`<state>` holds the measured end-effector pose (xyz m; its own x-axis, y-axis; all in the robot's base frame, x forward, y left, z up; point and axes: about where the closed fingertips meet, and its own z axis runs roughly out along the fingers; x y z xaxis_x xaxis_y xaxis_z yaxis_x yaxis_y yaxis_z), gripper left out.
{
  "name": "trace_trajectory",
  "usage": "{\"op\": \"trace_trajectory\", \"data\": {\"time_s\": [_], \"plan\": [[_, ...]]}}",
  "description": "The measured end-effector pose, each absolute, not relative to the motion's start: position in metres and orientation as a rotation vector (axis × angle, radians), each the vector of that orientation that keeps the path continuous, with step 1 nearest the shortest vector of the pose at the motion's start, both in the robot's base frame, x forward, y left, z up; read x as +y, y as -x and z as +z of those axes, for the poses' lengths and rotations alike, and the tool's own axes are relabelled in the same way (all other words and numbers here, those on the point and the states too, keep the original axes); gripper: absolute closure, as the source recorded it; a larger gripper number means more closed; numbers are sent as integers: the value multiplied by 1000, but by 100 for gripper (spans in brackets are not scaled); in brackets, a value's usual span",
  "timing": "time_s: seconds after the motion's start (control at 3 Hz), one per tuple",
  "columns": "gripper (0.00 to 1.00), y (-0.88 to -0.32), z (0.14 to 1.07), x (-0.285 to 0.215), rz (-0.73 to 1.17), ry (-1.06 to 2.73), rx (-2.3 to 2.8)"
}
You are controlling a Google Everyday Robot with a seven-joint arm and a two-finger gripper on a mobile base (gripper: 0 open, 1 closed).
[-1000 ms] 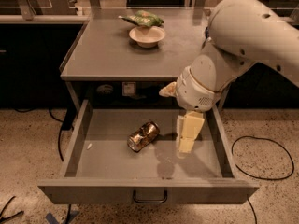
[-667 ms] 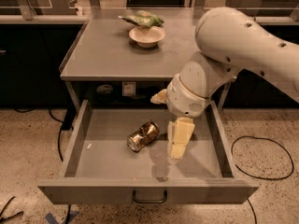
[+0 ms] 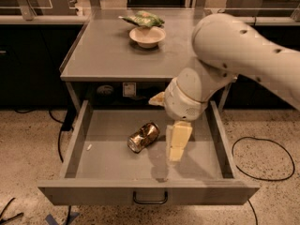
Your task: Pick orange can from top drawer and place on counter
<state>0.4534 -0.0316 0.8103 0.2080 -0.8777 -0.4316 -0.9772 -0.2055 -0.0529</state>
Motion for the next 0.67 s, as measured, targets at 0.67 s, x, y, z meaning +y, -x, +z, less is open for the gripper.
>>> {"op": "trace_trajectory", "data": {"time_s": [0.67], "plan": [[0,-483,768,10,385,2256,1693]]}}
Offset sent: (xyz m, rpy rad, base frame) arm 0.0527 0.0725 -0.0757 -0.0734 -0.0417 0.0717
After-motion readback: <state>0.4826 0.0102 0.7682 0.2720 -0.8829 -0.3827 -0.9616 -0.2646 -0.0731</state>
